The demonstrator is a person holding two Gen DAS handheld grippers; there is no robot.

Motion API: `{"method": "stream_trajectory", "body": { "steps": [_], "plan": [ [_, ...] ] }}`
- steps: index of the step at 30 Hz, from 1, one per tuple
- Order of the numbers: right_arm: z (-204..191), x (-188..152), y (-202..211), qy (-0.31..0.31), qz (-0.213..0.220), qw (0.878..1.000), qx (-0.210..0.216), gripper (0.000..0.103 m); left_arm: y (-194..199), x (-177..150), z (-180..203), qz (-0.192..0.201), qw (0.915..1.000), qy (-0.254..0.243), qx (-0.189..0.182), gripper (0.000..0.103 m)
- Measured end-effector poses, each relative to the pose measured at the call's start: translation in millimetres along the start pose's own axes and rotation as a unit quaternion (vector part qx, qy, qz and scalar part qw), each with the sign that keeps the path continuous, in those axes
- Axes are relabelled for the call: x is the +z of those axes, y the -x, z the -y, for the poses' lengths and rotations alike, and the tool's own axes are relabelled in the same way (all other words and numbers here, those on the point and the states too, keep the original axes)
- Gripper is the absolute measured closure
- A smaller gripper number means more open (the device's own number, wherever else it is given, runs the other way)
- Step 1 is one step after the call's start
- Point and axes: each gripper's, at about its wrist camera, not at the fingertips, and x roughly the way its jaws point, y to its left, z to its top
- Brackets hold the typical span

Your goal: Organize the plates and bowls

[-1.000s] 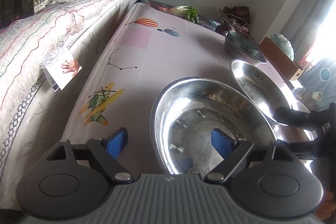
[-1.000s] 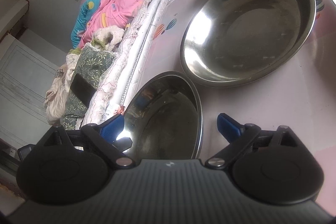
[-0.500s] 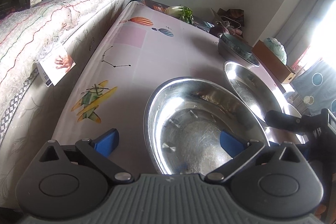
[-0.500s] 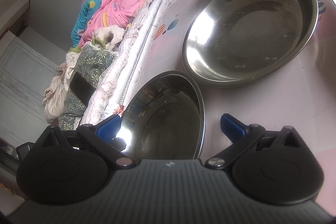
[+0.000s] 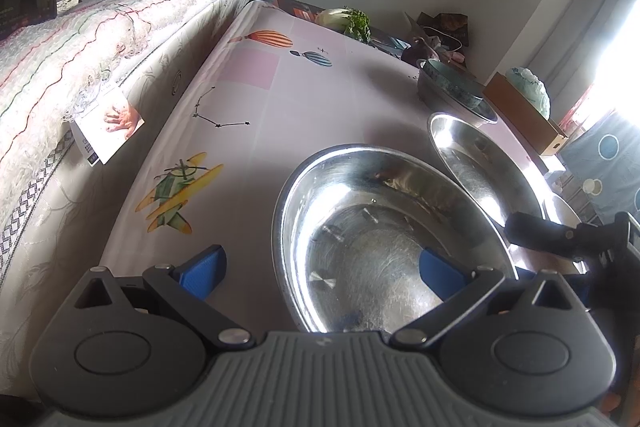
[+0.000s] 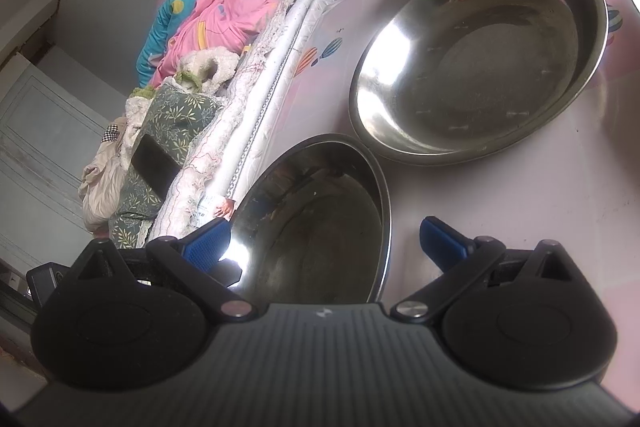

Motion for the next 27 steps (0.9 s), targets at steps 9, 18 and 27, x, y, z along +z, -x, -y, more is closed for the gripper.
{"method": "stream_trajectory", "body": {
  "steps": [9, 18, 27],
  "plan": [
    [-5, -3, 0, 0.024, -0.002, 1.0, -0.007, 0.001, 1, 2, -8, 0.002, 0.9995, 0.023, -0.021, 0.0],
    [-12, -6, -2, 0.047, -0.004, 0.999, -0.021, 0.001, 0, 3, -7, -0.004, 0.9995, 0.022, -0.024, 0.0],
    [-9, -4, -2, 0.04, -0.006, 0.999, -0.011, 0.001, 1, 3, -9, -0.004, 0.9993, 0.023, -0.03, 0.0]
  ]
}}
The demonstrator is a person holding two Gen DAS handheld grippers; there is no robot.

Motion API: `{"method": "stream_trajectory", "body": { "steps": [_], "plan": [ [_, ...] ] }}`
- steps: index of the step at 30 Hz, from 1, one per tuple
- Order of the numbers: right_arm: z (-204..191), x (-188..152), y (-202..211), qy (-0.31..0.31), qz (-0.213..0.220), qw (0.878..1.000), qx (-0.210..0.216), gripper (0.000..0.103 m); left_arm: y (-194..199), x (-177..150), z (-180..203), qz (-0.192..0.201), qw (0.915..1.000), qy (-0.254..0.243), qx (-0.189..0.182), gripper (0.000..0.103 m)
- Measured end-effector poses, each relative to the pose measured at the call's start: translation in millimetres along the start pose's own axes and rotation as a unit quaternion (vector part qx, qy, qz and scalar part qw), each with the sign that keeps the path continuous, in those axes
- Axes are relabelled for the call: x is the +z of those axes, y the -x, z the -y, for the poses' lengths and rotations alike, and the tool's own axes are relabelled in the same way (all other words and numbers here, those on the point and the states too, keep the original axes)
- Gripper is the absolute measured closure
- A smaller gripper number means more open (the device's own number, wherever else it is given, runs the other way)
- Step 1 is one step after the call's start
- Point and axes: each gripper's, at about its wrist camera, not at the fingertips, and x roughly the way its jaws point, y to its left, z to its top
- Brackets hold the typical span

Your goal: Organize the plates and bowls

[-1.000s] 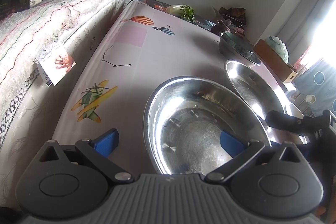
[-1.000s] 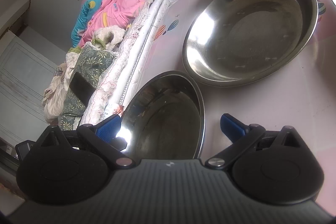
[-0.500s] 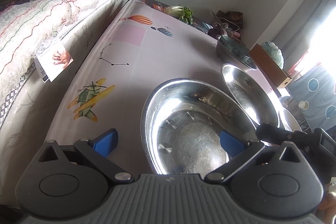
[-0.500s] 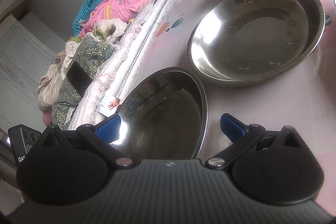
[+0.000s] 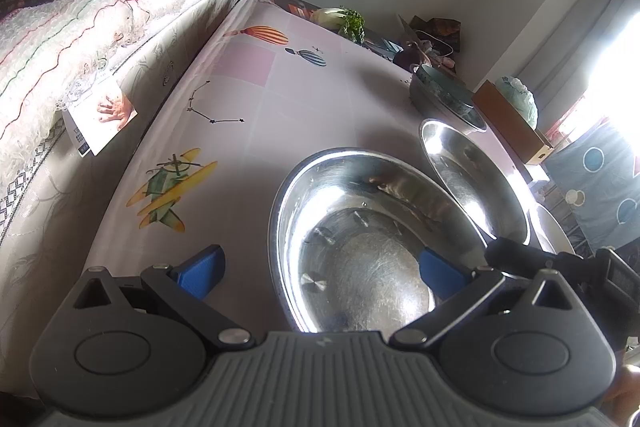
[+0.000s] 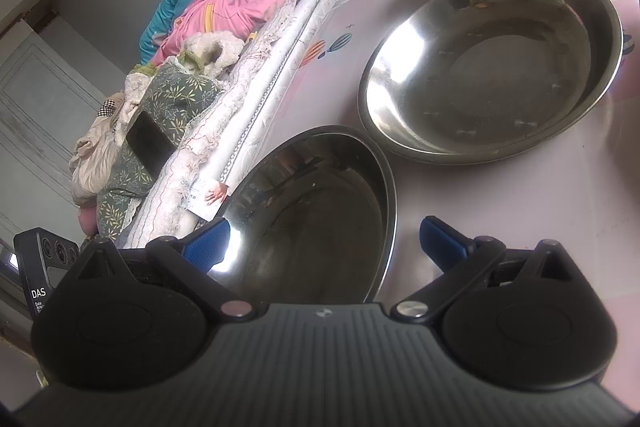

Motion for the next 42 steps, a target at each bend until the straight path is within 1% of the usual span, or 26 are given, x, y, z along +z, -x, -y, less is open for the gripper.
{"method": "stream_trajectory", "body": {
  "steps": [8, 11, 17, 19, 21, 22, 23, 24, 26, 27, 29, 30, 31, 32, 33, 34, 35, 36, 37, 38, 42],
  "plan": [
    [-2, -2, 0, 0.007, 0.003, 1.0, -0.002, 0.001, 0, -1, -2, 0.003, 1.0, 0.004, -0.006, 0.0],
    [-5, -4, 0, 0.02, 0.006, 1.0, -0.007, 0.001, 1, -1, -3, 0.005, 0.9999, 0.004, -0.009, 0.0],
    [-10, -8, 1, 0.028, 0.012, 0.999, -0.02, 0.002, 3, -4, 1, 0.008, 1.0, -0.005, -0.001, 0.001],
    [-11, -11, 5, 0.03, 0.017, 0.999, -0.029, 0.005, 4, -6, 4, 0.012, 0.9997, -0.018, 0.004, 0.003],
    [-11, -14, 10, 0.036, 0.025, 0.998, -0.043, 0.012, 4, -8, 6, 0.018, 0.9993, -0.03, 0.012, 0.006],
    [-11, -15, 13, 0.039, 0.03, 0.998, -0.048, 0.018, 5, -10, 7, 0.021, 0.999, -0.036, 0.015, 0.009],
    [-10, -16, 15, 0.041, 0.035, 0.997, -0.054, 0.024, 6, -11, 8, 0.025, 0.9986, -0.042, 0.018, 0.014],
    [-11, -17, 18, 0.044, 0.041, 0.996, -0.065, 0.026, 7, -11, 9, 0.029, 0.9982, -0.048, 0.022, 0.017],
    [-12, -18, 21, 0.053, 0.048, 0.994, -0.082, 0.036, 8, -11, 11, 0.035, 0.9972, -0.058, 0.031, 0.028],
    [-13, -18, 21, 0.057, 0.048, 0.993, -0.091, 0.039, 9, -12, 11, 0.037, 0.9968, -0.062, 0.035, 0.032],
    [-16, -19, 21, 0.067, 0.048, 0.991, -0.104, 0.051, 8, -13, 13, 0.037, 0.996, -0.071, 0.041, 0.045],
    [-18, -21, 20, 0.074, 0.048, 0.99, -0.113, 0.053, 6, -14, 14, 0.034, 0.9955, -0.075, 0.046, 0.048],
    [-19, -22, 19, 0.079, 0.049, 0.988, -0.12, 0.056, 4, -15, 14, 0.03, 0.9951, -0.078, 0.052, 0.055],
    [-20, -22, 18, 0.081, 0.05, 0.988, -0.125, 0.06, 3, -16, 14, 0.028, 0.9946, -0.082, 0.056, 0.066],
    [-20, -24, 17, 0.081, 0.049, 0.987, -0.129, 0.063, 3, -16, 15, 0.03, 0.994, -0.086, 0.059, 0.07],
    [-19, -24, 16, 0.08, 0.048, 0.987, -0.13, 0.071, 3, -17, 15, 0.029, 0.9936, -0.089, 0.064, 0.073],
    [-19, -25, 15, 0.078, 0.045, 0.987, -0.13, 0.076, 3, -17, 14, 0.03, 0.9934, -0.089, 0.066, 0.074],
    [-19, -26, 14, 0.077, 0.043, 0.987, -0.131, 0.079, 4, -16, 13, 0.032, 0.9934, -0.087, 0.067, 0.076],
    [-19, -26, 13, 0.078, 0.041, 0.987, -0.132, 0.086, 5, -16, 12, 0.032, 0.9935, -0.085, 0.069, 0.083],
    [-20, -27, 12, 0.079, 0.039, 0.987, -0.131, 0.089, 6, -16, 11, 0.031, 0.9936, -0.084, 0.069, 0.089],
    [-22, -28, 17, 0.086, 0.035, 0.986, -0.135, 0.089, 14, -18, 11, 0.022, 0.9946, -0.086, 0.055, 0.088]
  ]
}}
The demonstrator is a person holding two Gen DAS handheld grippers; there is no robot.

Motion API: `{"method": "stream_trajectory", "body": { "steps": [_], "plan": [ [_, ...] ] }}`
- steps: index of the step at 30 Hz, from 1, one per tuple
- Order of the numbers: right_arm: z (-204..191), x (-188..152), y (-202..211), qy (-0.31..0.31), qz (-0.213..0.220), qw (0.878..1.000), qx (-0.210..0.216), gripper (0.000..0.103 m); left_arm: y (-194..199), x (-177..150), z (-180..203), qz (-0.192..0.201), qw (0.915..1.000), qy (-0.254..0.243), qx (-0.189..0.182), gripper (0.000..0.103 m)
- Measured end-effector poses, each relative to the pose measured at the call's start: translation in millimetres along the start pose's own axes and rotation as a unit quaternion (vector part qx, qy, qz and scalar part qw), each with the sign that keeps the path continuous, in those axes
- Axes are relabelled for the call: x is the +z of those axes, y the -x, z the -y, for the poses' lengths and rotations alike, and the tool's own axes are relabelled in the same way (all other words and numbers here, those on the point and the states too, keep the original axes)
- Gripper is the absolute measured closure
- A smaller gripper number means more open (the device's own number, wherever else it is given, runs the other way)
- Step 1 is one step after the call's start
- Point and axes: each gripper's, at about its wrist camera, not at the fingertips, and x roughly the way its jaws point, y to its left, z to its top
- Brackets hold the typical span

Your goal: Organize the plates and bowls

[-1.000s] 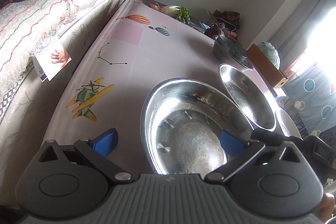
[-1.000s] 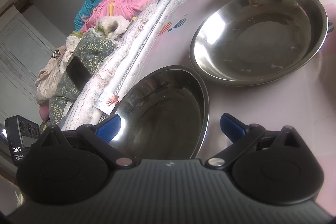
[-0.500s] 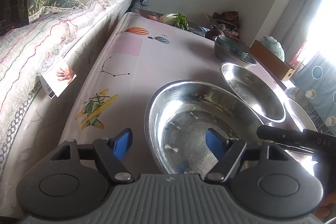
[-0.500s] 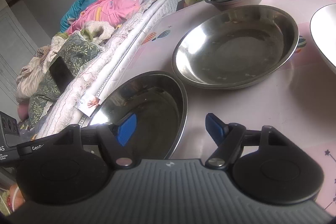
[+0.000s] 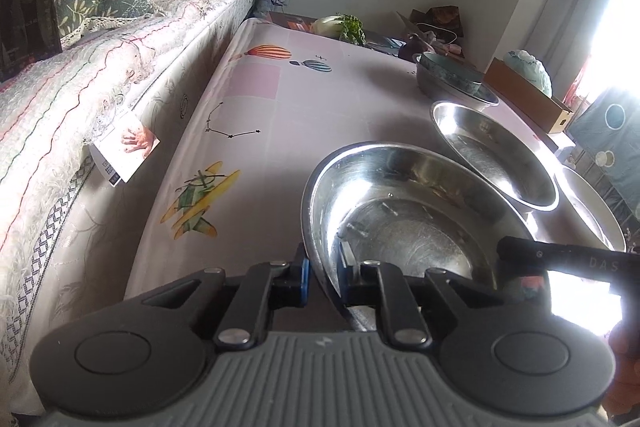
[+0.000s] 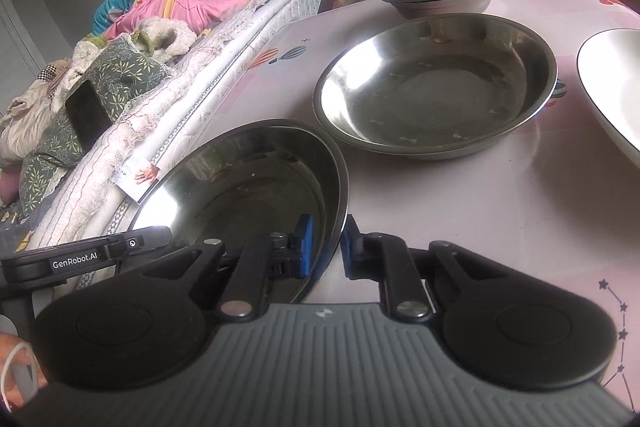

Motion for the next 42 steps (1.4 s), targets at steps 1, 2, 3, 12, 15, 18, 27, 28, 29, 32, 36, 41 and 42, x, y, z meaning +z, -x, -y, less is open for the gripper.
{"method": "stream_trajectory", "body": {
  "steps": [1, 2, 3, 12, 15, 18, 27, 28, 29, 32, 36, 41, 42],
  "plan": [
    [0, 0, 1, -0.001, -0.001, 1.0, 0.0, 0.089, 1, 0, 1, -0.001, 1.0, -0.002, -0.001, 0.088],
    [1, -1, 1, -0.003, -0.003, 1.0, 0.001, 0.089, 1, -1, 2, -0.004, 1.0, -0.005, -0.001, 0.088],
    [1, -1, 1, -0.003, -0.004, 1.0, -0.001, 0.089, -1, -1, 3, -0.01, 0.9999, -0.008, 0.003, 0.088],
    [-5, -6, -4, 0.023, 0.005, 1.0, -0.013, 0.089, -10, -1, 21, -0.012, 0.996, -0.075, 0.046, 0.083],
    [-5, -7, -4, 0.028, 0.009, 0.999, -0.013, 0.089, -11, -1, 21, -0.007, 0.9958, -0.077, 0.049, 0.083],
    [-5, -8, -4, 0.03, 0.011, 0.999, -0.011, 0.089, -10, -1, 20, -0.004, 0.9959, -0.076, 0.048, 0.083],
    [-2, -7, -1, 0.035, 0.013, 0.999, -0.004, 0.089, -7, 1, 22, -0.004, 0.9957, -0.077, 0.052, 0.083],
    [-2, -7, -1, 0.035, 0.013, 0.999, -0.003, 0.089, -7, 1, 22, -0.003, 0.9957, -0.077, 0.052, 0.083],
    [-3, -7, 0, 0.036, 0.014, 0.999, -0.002, 0.089, -6, 1, 22, -0.002, 0.9956, -0.077, 0.053, 0.083],
    [-3, -7, 0, 0.036, 0.013, 0.999, 0.0, 0.088, -3, 2, 23, 0.001, 0.9953, -0.08, 0.055, 0.083],
    [-4, -8, 0, 0.037, 0.013, 0.999, 0.001, 0.088, 0, 2, 24, 0.004, 0.9952, -0.081, 0.056, 0.083],
    [-6, -8, 3, 0.042, 0.018, 0.999, 0.002, 0.088, 2, 1, 24, 0.006, 0.9951, -0.081, 0.056, 0.083],
    [-6, -7, 4, 0.043, 0.018, 0.999, 0.002, 0.088, 3, 1, 24, 0.007, 0.9951, -0.081, 0.056, 0.083]
  ]
}}
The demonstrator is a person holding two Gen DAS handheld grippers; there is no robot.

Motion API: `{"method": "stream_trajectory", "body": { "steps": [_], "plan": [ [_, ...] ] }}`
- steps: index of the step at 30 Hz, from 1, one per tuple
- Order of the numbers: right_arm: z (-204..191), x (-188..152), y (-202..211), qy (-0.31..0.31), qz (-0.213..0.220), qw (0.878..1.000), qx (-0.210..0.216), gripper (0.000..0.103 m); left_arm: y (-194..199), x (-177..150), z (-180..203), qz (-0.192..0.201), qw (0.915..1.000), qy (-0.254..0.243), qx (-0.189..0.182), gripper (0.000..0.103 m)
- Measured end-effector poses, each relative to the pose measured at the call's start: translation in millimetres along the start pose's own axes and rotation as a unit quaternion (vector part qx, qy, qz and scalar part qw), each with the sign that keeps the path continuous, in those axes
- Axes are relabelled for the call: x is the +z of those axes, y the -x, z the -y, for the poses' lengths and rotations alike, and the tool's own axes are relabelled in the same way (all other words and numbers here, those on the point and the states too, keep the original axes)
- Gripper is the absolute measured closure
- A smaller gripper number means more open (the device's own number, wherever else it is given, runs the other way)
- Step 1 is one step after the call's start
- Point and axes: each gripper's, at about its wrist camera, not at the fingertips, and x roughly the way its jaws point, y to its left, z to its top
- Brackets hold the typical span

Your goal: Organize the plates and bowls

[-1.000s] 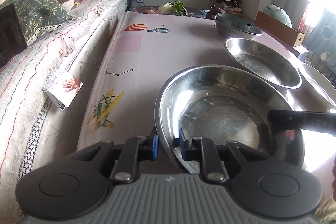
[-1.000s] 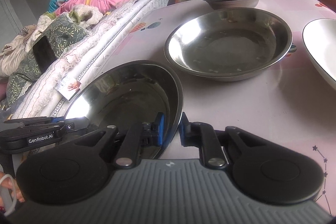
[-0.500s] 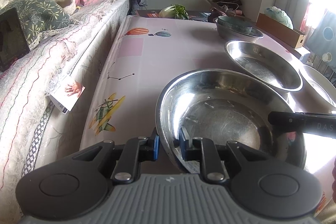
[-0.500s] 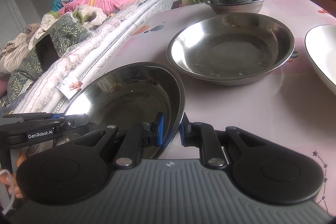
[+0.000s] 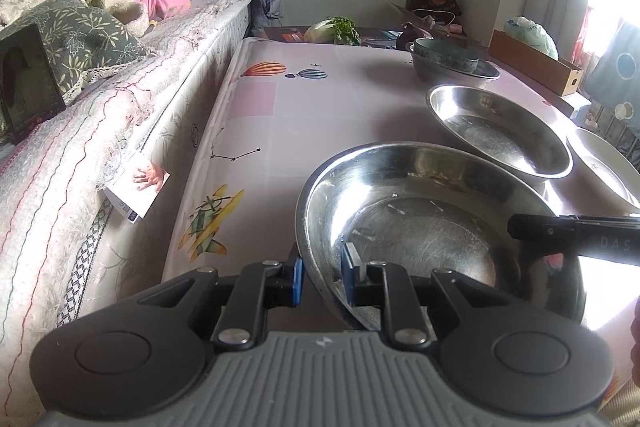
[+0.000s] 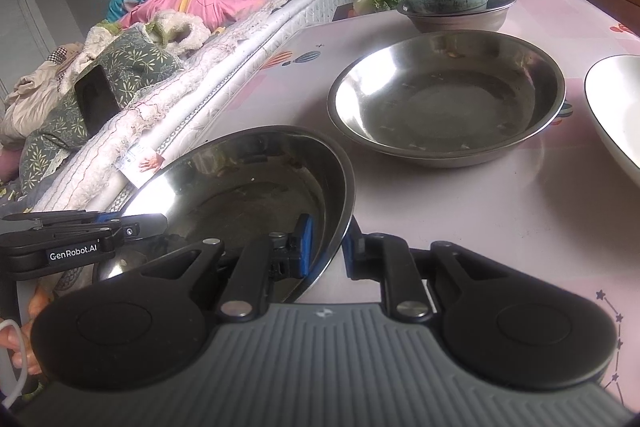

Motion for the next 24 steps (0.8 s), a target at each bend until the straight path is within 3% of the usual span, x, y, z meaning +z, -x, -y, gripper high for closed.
{"method": "stream_trajectory", "body": {
  "steps": [24],
  "plan": [
    [-5, 4, 12, 0.012, 0.019, 1.0, 0.001, 0.087, 12, 4, 1, 0.017, 0.9998, 0.006, -0.003, 0.083]
  ]
}}
